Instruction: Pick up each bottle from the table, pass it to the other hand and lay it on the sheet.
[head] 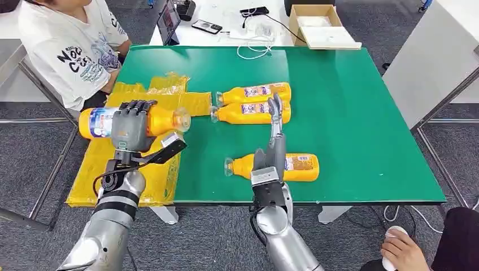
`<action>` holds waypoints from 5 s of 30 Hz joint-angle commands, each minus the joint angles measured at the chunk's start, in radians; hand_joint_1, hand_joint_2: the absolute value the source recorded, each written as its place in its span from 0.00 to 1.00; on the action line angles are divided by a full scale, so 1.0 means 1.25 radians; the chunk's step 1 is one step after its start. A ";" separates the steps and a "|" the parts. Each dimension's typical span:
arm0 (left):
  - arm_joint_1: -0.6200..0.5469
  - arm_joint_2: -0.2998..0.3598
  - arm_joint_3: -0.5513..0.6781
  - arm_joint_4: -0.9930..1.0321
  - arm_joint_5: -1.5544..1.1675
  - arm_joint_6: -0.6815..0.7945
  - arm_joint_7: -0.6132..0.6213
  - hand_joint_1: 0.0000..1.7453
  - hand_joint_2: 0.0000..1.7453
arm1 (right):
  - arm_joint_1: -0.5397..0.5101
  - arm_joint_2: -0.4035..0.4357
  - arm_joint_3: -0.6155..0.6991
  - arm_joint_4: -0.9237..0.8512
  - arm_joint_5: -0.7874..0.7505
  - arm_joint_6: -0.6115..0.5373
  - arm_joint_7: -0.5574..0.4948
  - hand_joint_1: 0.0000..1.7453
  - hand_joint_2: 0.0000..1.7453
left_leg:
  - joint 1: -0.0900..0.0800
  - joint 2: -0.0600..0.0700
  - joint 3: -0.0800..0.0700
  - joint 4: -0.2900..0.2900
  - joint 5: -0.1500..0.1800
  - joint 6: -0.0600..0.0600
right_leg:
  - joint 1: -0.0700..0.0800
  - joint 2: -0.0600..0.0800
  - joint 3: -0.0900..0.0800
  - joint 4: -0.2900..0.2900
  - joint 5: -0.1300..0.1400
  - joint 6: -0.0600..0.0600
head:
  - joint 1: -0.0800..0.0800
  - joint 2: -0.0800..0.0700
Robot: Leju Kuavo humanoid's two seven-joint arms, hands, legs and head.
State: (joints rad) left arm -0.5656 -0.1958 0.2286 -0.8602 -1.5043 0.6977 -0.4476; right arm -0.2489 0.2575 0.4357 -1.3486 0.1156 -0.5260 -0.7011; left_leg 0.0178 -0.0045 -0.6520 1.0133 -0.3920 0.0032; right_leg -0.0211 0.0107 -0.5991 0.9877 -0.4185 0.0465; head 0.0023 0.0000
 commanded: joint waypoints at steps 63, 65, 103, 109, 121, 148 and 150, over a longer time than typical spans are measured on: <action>-0.132 0.050 0.026 0.344 0.553 -0.379 -0.200 0.00 0.00 | -0.018 -0.001 -0.050 0.192 0.047 0.096 0.002 0.00 1.00 | 0.001 -0.005 0.007 0.000 0.002 0.000 | 0.001 -0.006 0.010 -0.001 0.000 -0.002 | 0.000 0.000; -0.100 0.030 -0.008 0.254 0.627 -0.269 -0.200 0.00 0.00 | -0.016 0.001 -0.042 0.194 0.061 0.100 0.014 0.00 1.00 | 0.001 -0.006 0.008 0.000 0.002 0.000 | 0.001 -0.006 0.011 -0.001 0.000 -0.003 | 0.000 0.000; 0.099 0.070 -0.264 -0.009 1.015 -0.027 -0.200 0.00 1.00 | -0.244 -0.290 0.023 0.497 0.357 0.457 0.416 0.00 1.00 | 0.001 -0.005 0.001 0.000 0.003 -0.001 | 0.001 -0.005 0.003 0.000 0.002 -0.002 | 0.000 0.000; 0.090 0.062 -0.270 0.012 1.018 -0.037 -0.200 0.00 1.00 | -0.276 -0.310 0.041 0.558 0.359 0.497 0.431 0.00 1.00 | 0.001 -0.005 0.003 0.000 0.002 -0.001 | 0.001 -0.006 0.005 -0.001 0.001 -0.003 | 0.000 0.000; 0.083 0.052 -0.276 0.045 1.031 -0.055 -0.200 0.00 1.00 | -0.328 -0.379 0.108 0.586 0.368 0.616 0.451 0.00 1.00 | 0.001 -0.006 0.004 0.000 0.003 -0.001 | 0.001 -0.007 0.007 -0.001 0.002 -0.002 | 0.000 0.000; 0.100 -0.043 -0.265 0.030 1.085 -0.263 -0.194 0.00 1.00 | -0.017 -0.148 -0.192 0.030 0.311 0.012 0.224 1.00 1.00 | 0.002 -0.003 0.004 0.000 0.002 -0.002 | 0.003 -0.005 0.005 0.001 0.001 -0.003 | 0.000 0.000; 0.107 -0.059 -0.284 0.002 1.106 -0.334 -0.168 0.00 1.00 | 0.004 -0.131 -0.218 -0.026 0.331 -0.056 0.196 1.00 1.00 | 0.002 -0.007 0.000 0.000 0.003 -0.002 | 0.002 -0.006 0.003 0.001 0.002 -0.002 | -0.001 0.000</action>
State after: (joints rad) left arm -0.4139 -0.1903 -0.1072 -0.8553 -0.1861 0.4885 -0.7012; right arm -0.3991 -0.0571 0.4191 -0.9410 0.4689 -0.3398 -0.3561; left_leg 0.0211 -0.0123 -0.6510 1.0134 -0.3881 0.0005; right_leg -0.0174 0.0042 -0.5948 0.9877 -0.4152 0.0449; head 0.0015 0.0000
